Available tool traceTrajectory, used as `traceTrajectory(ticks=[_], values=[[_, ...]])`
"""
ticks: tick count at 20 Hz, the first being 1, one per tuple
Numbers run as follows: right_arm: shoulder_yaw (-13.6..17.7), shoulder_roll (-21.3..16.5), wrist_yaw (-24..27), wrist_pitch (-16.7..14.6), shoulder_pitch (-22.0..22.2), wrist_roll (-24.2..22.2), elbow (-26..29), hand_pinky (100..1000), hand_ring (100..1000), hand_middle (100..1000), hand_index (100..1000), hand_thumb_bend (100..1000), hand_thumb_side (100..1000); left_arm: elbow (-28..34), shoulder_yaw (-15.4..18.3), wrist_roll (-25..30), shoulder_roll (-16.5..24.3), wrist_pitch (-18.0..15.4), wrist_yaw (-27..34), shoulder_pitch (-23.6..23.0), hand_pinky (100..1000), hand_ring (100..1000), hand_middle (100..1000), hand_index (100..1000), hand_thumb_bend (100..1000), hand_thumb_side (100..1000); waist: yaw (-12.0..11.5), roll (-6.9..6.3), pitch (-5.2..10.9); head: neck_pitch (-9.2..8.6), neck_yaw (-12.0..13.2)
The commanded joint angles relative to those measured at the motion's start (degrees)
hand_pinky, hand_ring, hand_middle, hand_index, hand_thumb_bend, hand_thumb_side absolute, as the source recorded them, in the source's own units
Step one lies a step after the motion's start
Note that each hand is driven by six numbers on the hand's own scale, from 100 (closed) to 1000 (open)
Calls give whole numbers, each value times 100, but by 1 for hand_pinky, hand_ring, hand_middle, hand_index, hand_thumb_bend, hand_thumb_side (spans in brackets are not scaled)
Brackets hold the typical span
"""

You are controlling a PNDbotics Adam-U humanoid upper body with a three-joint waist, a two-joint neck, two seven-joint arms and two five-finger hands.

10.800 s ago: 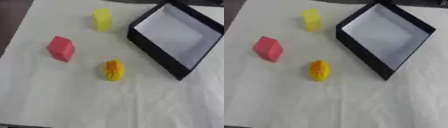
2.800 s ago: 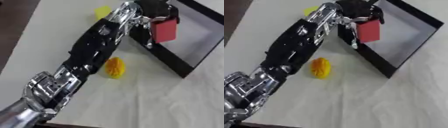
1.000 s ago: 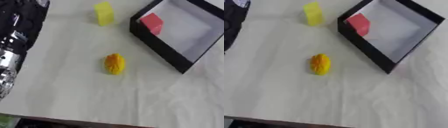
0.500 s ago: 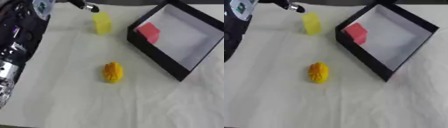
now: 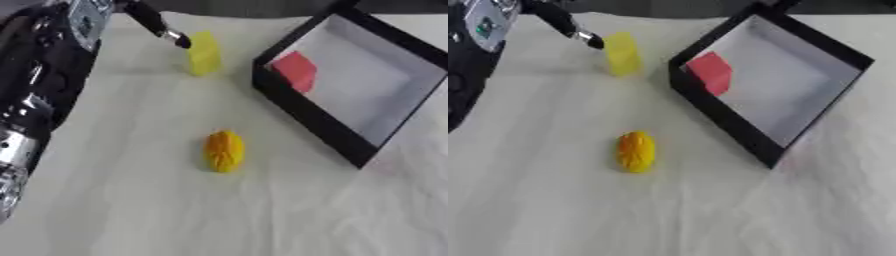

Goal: Pick up objects on the table and place them in the box.

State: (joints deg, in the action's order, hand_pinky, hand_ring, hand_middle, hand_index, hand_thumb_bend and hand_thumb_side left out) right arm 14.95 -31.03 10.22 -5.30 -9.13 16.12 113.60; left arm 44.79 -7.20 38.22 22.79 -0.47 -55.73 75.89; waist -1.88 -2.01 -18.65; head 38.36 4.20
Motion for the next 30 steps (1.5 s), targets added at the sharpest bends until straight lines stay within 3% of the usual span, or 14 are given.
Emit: traceTrajectory(ticks=[1,9,18,30], values=[[3,-99,-44,2,-78,-36,99,958,876,838,885,100,569,134,71,205,60,-5,-24,176,885,895,877,909,808,522,17,-66,74,-61,35],[-27,-80,-54,21,-111,-83,99,960,879,838,887,100,569,136,91,368,-4,1,56,192,888,894,877,906,802,532,30,-68,50,-86,31],[-28,-46,-63,66,-135,-91,99,962,880,839,889,100,571,-42,117,329,-103,327,216,162,884,889,868,896,794,574,59,-76,27,-93,17],[-37,14,-77,139,-197,-108,99,965,881,839,890,100,575,-188,134,185,-174,521,268,115,881,886,866,887,791,579,104,-98,-45,-131,35]])
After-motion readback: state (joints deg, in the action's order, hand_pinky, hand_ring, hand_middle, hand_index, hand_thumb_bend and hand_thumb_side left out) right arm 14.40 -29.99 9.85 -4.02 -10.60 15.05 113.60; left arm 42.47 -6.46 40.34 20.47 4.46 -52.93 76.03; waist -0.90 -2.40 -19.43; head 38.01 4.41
